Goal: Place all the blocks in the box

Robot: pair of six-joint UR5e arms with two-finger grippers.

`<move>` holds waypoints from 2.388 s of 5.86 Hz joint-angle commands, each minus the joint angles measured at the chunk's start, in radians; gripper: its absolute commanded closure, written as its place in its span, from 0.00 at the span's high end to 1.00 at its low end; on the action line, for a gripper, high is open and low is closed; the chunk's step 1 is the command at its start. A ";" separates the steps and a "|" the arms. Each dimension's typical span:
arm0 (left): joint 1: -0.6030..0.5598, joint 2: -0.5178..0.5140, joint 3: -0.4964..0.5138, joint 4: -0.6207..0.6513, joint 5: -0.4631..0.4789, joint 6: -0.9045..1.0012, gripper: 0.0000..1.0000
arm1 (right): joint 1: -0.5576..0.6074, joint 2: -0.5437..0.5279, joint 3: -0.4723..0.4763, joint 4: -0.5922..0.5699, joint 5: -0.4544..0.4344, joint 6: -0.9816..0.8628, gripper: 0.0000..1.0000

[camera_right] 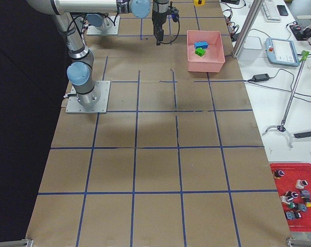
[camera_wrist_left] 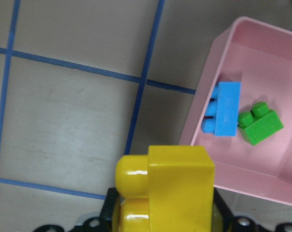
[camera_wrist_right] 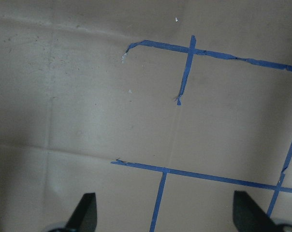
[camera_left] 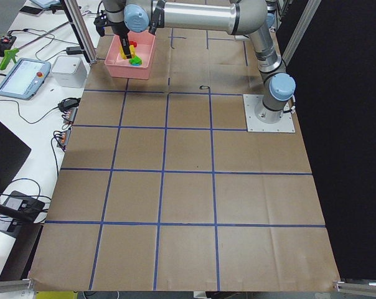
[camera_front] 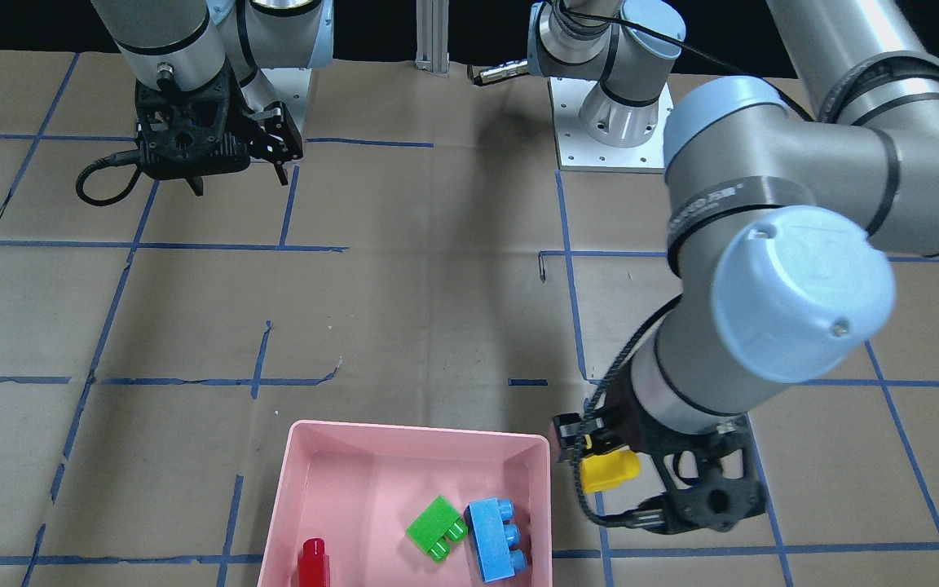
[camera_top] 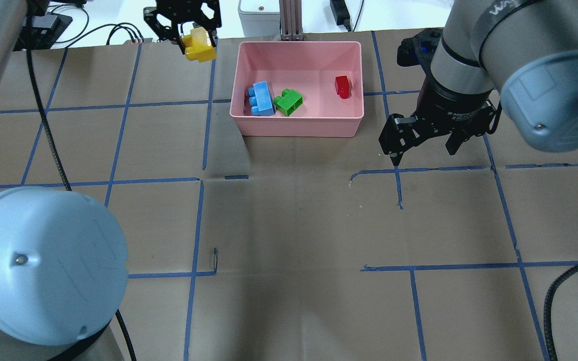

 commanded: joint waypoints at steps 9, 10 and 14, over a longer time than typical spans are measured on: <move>0.031 0.106 -0.085 0.038 0.041 -0.121 1.00 | -0.009 -0.002 -0.001 -0.003 -0.011 -0.006 1.00; 0.075 0.186 -0.172 0.020 0.040 0.038 1.00 | -0.009 -0.002 -0.001 -0.002 -0.012 -0.008 1.00; 0.099 0.472 -0.488 0.041 0.029 0.476 1.00 | -0.049 -0.029 0.005 0.003 -0.014 0.006 1.00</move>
